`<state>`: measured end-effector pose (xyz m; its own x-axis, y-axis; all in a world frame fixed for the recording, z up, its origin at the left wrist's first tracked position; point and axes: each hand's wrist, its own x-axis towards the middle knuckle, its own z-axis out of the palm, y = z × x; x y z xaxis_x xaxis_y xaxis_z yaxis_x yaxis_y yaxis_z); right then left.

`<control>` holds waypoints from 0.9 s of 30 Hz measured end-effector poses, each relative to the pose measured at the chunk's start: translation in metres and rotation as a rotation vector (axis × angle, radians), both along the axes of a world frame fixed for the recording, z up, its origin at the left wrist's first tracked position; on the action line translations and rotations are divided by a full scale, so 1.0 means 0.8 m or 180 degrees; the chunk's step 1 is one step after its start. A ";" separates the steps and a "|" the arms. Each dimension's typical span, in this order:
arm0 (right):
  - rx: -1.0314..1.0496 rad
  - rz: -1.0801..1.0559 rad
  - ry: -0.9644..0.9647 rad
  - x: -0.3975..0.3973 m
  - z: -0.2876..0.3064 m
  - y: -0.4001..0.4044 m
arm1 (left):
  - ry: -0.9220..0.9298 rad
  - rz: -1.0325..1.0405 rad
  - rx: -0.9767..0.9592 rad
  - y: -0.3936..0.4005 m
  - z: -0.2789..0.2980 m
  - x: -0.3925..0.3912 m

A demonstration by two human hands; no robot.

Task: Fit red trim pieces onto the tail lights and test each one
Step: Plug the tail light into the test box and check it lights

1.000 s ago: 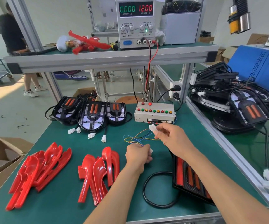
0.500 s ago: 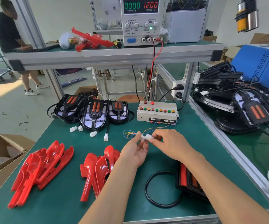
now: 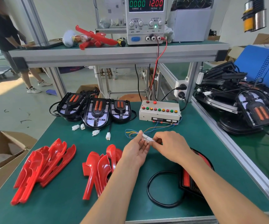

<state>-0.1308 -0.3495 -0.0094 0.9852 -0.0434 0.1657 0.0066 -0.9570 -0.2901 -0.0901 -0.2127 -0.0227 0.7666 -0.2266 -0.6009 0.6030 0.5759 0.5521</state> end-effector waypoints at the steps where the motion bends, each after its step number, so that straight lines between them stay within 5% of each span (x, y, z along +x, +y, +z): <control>1: -0.0006 -0.0011 -0.0009 0.000 0.000 0.001 | -0.0009 0.0001 0.0005 0.000 -0.001 0.000; 27: -0.0806 -0.0167 -0.0286 -0.002 -0.007 0.031 | 0.0148 -0.0131 0.0340 -0.012 0.006 -0.009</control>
<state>-0.1321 -0.3244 -0.0154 0.9636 -0.0402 0.2644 -0.0301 -0.9987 -0.0420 -0.0970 -0.2221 -0.0177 0.7287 -0.1902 -0.6579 0.6513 0.4896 0.5798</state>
